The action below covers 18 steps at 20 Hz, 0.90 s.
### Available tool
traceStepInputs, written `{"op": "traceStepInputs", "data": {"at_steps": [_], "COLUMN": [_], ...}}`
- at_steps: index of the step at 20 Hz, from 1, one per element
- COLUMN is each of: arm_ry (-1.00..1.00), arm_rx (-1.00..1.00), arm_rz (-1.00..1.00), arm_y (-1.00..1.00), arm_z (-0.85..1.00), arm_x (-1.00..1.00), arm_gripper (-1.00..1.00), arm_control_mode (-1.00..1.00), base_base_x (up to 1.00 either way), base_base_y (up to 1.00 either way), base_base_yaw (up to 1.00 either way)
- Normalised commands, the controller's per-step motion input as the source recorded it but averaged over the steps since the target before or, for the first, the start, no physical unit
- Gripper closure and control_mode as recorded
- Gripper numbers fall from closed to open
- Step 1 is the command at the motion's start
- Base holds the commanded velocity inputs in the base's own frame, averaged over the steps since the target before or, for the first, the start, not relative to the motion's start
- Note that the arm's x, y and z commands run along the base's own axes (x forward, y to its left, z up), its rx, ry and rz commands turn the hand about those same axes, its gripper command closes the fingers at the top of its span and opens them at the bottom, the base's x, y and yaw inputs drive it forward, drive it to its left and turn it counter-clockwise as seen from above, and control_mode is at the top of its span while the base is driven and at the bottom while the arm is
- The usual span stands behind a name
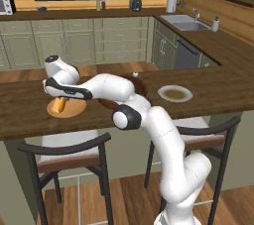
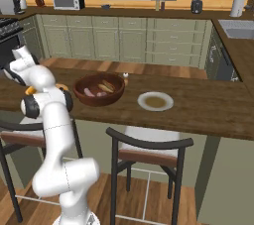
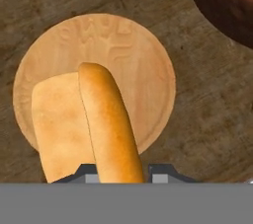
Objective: Place one bun and one sausage from the bowl on each plate.
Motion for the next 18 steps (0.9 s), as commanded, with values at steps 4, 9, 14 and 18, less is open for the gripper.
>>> {"op": "traceStepInputs", "data": {"at_steps": [4, 9, 14, 18], "arm_ry": [0.0, 0.0, 0.0, 0.0], "arm_rx": [0.01, 0.03, 0.04, 0.0], "arm_rz": [0.0, 0.0, 0.0, 0.0], "arm_y": [-0.06, -0.39, -0.48, -0.17], "arm_z": [-0.25, -0.27, -0.34, -0.52], "arm_x": [0.0, 0.0, -0.08, -0.11], "arm_gripper": [1.0, 1.0, 1.0, 1.0], "arm_control_mode": [-1.0, -1.0, -1.0, -1.0], "base_base_x": [0.0, 0.0, 0.0, 0.0], "base_base_y": [0.0, 0.0, 0.0, 0.0], "base_base_yaw": [0.0, 0.0, 0.0, 0.0]}}
